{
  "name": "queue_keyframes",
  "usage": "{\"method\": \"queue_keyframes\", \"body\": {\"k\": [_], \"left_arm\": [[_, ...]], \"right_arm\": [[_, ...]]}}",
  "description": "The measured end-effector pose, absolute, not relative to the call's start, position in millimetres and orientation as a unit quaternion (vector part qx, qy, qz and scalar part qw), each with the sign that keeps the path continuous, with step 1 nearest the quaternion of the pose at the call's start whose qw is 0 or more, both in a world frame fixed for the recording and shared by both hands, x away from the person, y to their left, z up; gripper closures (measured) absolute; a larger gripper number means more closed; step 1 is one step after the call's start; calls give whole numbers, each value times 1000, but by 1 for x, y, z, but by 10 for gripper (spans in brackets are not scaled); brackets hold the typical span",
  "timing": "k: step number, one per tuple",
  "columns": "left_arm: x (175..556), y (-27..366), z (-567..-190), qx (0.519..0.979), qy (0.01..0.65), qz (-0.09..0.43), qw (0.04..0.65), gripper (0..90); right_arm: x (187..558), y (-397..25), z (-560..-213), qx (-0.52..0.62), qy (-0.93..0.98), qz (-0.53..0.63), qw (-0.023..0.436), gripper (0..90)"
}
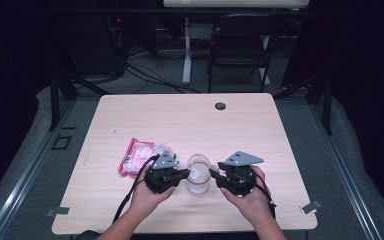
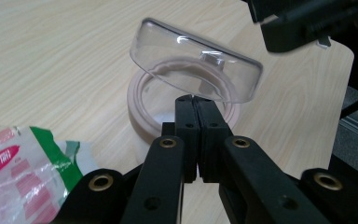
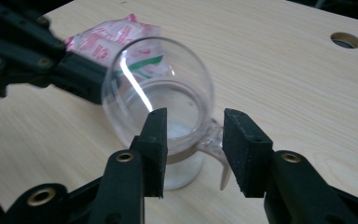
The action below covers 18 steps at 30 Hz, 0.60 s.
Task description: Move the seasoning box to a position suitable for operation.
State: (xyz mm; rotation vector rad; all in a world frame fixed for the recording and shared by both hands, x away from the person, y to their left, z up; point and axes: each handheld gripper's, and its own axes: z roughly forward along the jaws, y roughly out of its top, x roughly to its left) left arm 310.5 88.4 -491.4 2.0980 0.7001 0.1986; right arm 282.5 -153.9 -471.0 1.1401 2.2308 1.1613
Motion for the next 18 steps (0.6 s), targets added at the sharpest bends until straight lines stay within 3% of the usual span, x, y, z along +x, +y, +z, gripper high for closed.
{"method": "queue_keyframes", "body": {"k": [10,18], "left_arm": [[311,80,-480,835,280,100,462,762],[312,79,-479,833,277,103,467,739]], "right_arm": [[269,-143,-478,372,816,394,203,522],[268,-137,-484,363,819,383,227,573]]}}
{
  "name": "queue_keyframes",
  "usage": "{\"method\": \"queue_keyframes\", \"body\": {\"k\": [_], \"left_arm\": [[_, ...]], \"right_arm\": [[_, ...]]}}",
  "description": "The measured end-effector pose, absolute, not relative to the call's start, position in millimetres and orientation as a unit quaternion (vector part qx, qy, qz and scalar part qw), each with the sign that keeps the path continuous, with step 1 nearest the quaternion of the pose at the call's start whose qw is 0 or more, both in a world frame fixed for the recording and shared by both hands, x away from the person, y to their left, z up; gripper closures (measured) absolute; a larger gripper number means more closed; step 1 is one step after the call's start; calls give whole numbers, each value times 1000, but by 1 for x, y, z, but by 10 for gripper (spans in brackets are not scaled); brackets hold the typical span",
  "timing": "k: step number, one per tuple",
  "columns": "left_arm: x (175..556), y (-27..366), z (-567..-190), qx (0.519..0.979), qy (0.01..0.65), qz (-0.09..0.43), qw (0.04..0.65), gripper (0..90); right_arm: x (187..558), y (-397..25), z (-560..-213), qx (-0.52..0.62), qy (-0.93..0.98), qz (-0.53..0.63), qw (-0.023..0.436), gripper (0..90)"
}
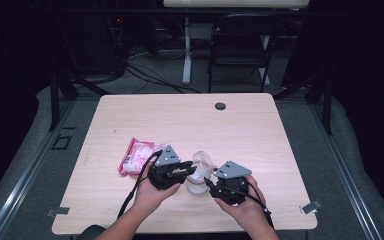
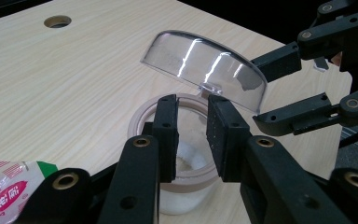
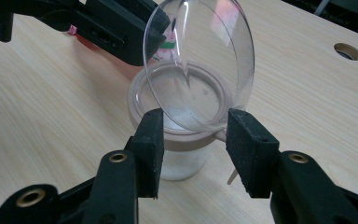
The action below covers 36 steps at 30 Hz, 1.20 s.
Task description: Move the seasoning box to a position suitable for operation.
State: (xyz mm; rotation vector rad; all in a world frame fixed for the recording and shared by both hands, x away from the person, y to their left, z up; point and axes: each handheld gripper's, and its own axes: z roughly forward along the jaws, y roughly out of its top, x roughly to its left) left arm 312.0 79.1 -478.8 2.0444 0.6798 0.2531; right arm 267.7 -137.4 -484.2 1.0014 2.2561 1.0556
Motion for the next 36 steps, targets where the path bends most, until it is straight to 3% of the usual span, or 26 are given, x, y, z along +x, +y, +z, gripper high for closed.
{"method": "queue_keyframes", "body": {"k": [18,22,36], "left_arm": [[326,82,-499,835,312,120,437,584],[330,82,-507,836,322,97,433,594],[331,82,-510,838,322,99,428,663]], "right_arm": [[267,-142,-483,370,809,398,224,607],[267,-143,-483,371,808,398,225,609],[271,-162,-481,400,795,398,222,636]]}}
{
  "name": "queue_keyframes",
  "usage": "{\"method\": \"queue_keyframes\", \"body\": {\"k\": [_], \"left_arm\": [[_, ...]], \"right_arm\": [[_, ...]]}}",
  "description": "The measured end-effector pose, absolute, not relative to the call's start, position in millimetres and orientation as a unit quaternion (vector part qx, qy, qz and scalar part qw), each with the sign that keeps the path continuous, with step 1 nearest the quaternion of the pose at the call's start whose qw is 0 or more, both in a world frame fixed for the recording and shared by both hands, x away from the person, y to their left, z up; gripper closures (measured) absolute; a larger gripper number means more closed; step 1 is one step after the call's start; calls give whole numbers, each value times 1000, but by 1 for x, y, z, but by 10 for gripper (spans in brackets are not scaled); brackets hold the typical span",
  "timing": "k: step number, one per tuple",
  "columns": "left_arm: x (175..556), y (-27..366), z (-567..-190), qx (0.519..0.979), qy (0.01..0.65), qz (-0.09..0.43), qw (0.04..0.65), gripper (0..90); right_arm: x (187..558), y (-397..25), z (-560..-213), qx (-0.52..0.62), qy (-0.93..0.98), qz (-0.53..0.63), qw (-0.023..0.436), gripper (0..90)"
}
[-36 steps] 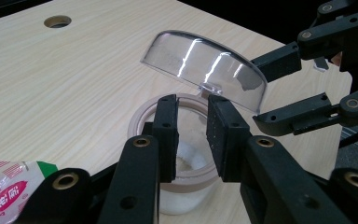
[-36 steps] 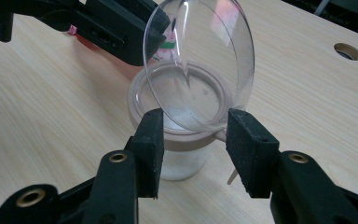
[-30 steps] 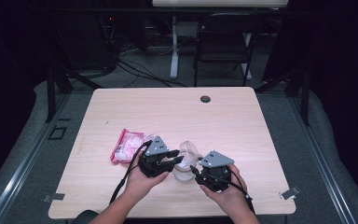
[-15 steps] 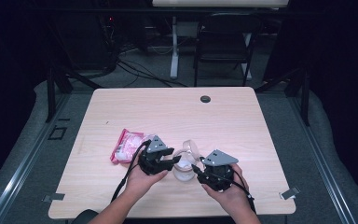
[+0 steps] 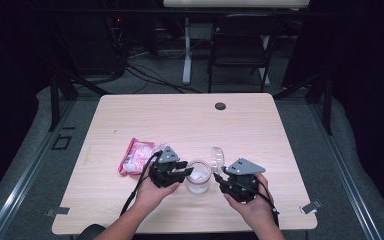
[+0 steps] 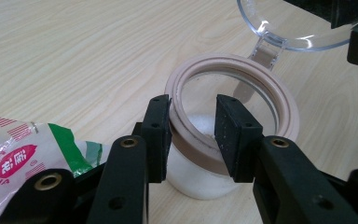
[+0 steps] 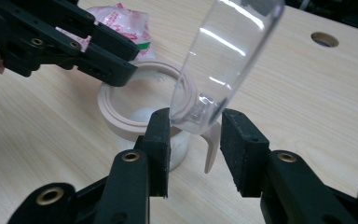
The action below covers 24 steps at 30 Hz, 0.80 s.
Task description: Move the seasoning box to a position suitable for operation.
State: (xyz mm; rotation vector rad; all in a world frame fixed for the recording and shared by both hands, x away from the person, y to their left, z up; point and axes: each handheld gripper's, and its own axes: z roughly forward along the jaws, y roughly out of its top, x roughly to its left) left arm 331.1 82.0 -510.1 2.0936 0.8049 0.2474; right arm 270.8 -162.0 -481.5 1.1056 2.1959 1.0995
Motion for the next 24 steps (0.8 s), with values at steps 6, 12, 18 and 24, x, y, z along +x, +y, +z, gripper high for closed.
{"method": "queue_keyframes", "body": {"k": [6,12,18,24], "left_arm": [[331,82,-510,837,324,97,431,657],[329,89,-501,822,324,107,457,604],[326,98,-497,816,326,117,463,592],[322,116,-495,805,346,134,462,577]], "right_arm": [[275,-165,-486,418,788,399,209,606],[280,-164,-493,429,782,408,197,612],[285,-165,-493,433,778,409,199,673],[304,-179,-494,451,761,430,180,725]]}}
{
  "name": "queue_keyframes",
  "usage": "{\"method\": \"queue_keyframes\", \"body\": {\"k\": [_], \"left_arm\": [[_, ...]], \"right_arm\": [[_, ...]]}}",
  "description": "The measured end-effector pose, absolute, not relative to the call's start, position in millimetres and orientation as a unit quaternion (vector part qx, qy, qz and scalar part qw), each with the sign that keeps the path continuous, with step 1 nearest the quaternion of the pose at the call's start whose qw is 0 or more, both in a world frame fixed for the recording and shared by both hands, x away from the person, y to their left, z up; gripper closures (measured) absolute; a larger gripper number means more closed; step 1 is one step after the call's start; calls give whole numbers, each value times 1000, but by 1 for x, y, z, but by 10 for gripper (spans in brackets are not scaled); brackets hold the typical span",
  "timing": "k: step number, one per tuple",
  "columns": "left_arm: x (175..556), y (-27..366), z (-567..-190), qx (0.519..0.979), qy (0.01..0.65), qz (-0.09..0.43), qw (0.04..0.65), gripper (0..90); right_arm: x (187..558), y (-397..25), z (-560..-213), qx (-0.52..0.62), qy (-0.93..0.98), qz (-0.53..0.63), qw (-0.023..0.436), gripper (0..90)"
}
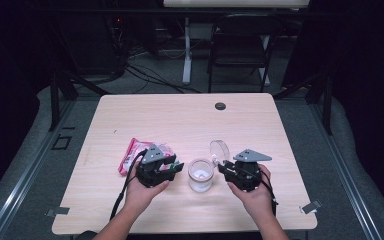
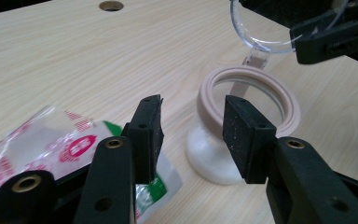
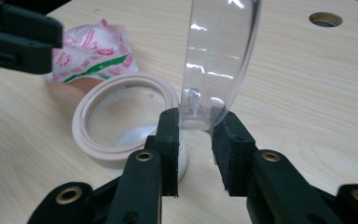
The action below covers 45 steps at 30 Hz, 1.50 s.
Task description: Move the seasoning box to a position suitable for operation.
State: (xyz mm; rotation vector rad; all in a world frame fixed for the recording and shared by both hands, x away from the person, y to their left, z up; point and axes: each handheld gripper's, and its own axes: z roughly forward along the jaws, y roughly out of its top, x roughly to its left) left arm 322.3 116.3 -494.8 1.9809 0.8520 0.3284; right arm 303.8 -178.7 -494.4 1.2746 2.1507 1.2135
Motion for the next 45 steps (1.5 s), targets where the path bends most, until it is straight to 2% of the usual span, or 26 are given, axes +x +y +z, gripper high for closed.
{"method": "queue_keyframes", "body": {"k": [10,16,30,41,45], "left_arm": [[315,147,-494,788,380,156,458,549],[312,166,-496,779,404,170,449,532],[305,175,-511,792,403,177,424,508],[304,166,-513,805,369,207,415,469],[306,159,-515,815,357,202,409,464]], "right_arm": [[335,-195,-493,478,732,467,131,742],[347,-197,-493,484,721,481,118,749],[366,-188,-492,477,725,475,146,752],[356,-186,-489,466,734,457,186,625],[351,-189,-488,465,729,463,197,588]]}}
